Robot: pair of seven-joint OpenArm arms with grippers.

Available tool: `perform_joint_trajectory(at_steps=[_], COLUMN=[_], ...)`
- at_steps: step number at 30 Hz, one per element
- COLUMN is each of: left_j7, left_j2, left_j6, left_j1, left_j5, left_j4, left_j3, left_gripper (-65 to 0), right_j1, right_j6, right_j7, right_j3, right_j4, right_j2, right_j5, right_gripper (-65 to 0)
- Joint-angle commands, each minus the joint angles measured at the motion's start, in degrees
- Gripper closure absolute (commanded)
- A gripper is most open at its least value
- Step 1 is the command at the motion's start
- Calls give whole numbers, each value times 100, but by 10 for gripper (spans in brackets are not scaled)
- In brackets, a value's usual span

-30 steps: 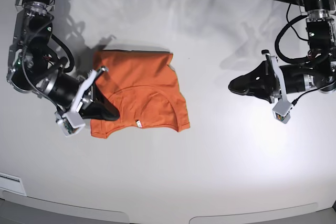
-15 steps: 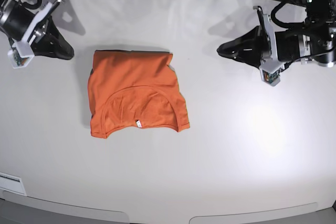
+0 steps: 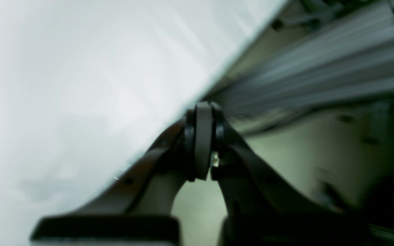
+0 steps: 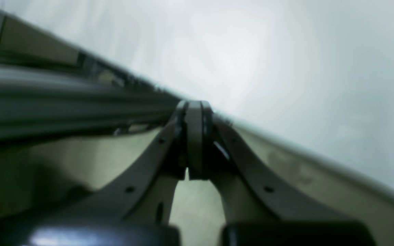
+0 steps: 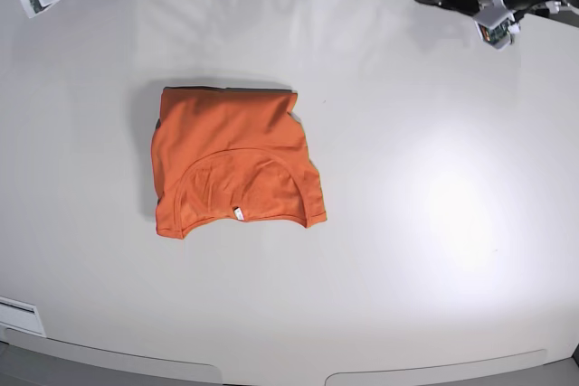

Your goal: Fold the T-shirt properly

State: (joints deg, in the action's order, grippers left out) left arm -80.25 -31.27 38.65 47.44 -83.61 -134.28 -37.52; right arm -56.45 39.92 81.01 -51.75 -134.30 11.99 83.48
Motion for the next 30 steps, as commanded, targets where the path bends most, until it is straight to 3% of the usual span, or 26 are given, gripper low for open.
perform_joint_trajectory(at_steps=[1, 6, 11, 18, 24, 30], left_j7=[25, 25, 25, 623, 2107, 4509], left_j2=[-44, 219, 514, 560, 560, 669], left_j6=[9, 135, 135, 135, 52, 52], left_j1=[330, 1554, 1864, 1346, 223, -1156], left_j5=[-139, -139, -96, 1062, 2822, 4583], left_j4=[-72, -9, 1191, 3462, 5508, 7493], left_j3=[-33, -26, 402, 1628, 2693, 3626], left_gripper=[0, 0, 0, 0, 0, 0], right_j1=[-225, -732, -750, -411, 308, 1370], right_j6=[8, 8, 8, 8, 8, 8], right_j7=[-101, -101, -101, -1257, -2909, -5016], right_j3=[-35, 234, 1036, 2378, 3394, 4498], right_j4=[-70, 568, 2039, 3713, 5184, 6857], right_j2=[15, 13, 133, 249, 249, 249], right_j5=[152, 152, 146, -1847, -3727, -5698], right_gripper=[0, 0, 0, 0, 0, 0])
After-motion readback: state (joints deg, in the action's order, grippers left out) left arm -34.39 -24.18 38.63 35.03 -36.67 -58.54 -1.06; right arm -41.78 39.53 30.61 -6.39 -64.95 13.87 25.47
